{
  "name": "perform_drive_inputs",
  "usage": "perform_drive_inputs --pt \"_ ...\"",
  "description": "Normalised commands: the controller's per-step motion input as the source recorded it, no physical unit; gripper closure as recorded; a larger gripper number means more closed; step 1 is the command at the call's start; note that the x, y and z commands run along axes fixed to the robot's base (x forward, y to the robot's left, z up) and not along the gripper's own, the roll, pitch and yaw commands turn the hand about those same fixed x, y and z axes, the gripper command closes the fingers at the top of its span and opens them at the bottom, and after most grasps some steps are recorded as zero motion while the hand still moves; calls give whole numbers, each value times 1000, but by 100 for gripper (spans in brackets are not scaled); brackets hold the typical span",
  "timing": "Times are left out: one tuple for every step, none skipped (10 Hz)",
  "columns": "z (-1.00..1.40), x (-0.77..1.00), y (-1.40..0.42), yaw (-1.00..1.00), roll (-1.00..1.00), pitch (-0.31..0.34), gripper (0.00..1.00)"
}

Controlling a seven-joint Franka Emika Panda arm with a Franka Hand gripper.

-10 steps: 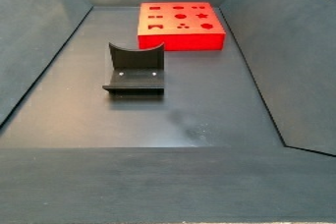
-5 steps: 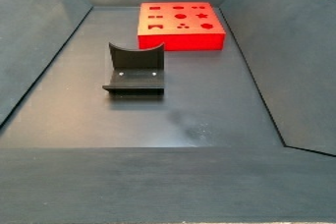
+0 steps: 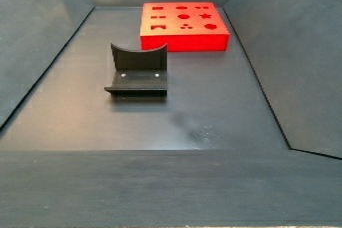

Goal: Pick up the round object. Move up. Place the round object on the fixture. Regrasp the round object. Move to above the board. Insert the round object.
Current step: Insert the round object.

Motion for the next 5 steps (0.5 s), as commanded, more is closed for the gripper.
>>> perform_drive_inputs --pt "0 29 0 -3 0 0 100" --pt "0 20 0 0 0 0 100" --pt "-3 0 0 0 0 -6 100" --pt "-31 0 0 0 0 -27 100" --pt "-83 0 0 0 0 -50 100"
